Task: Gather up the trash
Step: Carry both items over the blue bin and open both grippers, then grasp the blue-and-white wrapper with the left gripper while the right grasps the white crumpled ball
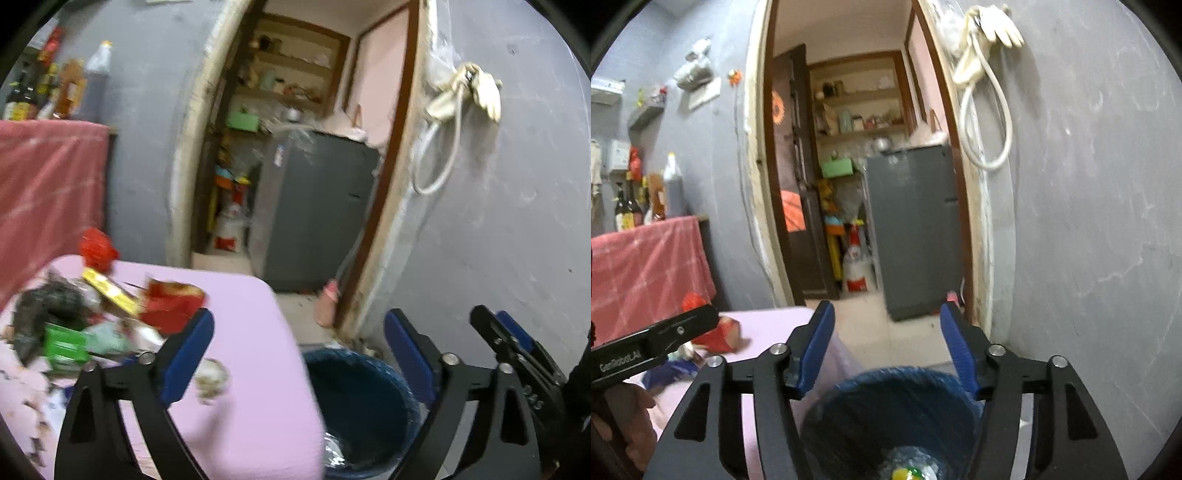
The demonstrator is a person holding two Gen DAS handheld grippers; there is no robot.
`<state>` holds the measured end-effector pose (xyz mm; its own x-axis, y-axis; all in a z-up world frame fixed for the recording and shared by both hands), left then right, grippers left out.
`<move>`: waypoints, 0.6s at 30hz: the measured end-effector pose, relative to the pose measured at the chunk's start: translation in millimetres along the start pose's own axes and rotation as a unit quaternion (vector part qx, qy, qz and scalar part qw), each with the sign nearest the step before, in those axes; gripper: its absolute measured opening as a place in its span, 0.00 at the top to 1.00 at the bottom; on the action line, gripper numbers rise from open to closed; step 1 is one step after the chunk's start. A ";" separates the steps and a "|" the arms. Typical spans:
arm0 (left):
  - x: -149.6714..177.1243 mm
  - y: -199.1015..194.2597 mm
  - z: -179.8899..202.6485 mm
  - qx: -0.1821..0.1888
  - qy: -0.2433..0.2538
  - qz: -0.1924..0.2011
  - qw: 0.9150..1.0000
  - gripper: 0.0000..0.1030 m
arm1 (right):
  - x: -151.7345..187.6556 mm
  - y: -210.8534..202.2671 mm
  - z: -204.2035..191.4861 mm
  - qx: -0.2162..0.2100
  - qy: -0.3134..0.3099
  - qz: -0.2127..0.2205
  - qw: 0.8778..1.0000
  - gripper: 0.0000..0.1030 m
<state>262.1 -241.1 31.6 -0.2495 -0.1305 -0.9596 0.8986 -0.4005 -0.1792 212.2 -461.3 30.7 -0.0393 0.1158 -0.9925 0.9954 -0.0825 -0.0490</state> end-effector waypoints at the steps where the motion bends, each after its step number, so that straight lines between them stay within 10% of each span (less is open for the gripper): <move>1: -1.2 -7.6 -4.6 -0.009 -0.001 0.006 1.000 0.04 | -2.1 -2.1 -4.5 -0.005 0.002 0.007 1.000 0.28; 8: -10.0 -47.9 -44.7 -0.063 0.011 0.032 0.997 0.02 | -4.3 -9.0 -41.4 -0.048 0.003 0.021 0.999 0.00; 18: 3.3 -91.1 -107.4 -0.124 0.024 0.012 0.992 0.02 | 14.3 -5.4 -97.3 -0.106 -0.026 -0.008 0.994 0.00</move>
<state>218.2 -107.6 21.5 -0.2152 -0.0921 -0.9722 0.9667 -0.1615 -0.1987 214.8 -362.9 27.8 -0.0551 0.0632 -0.9965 0.9904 0.1303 -0.0465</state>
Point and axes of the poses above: each gripper's, at about its wrist camera, not at the fingertips, and y roughly the way its jaws point, z to its right, x to its underside, the point moved 2 cm from there along y, roughly the way its jaws point, and after that the axes turned 10 degrees about z, right-handed, at the moved point
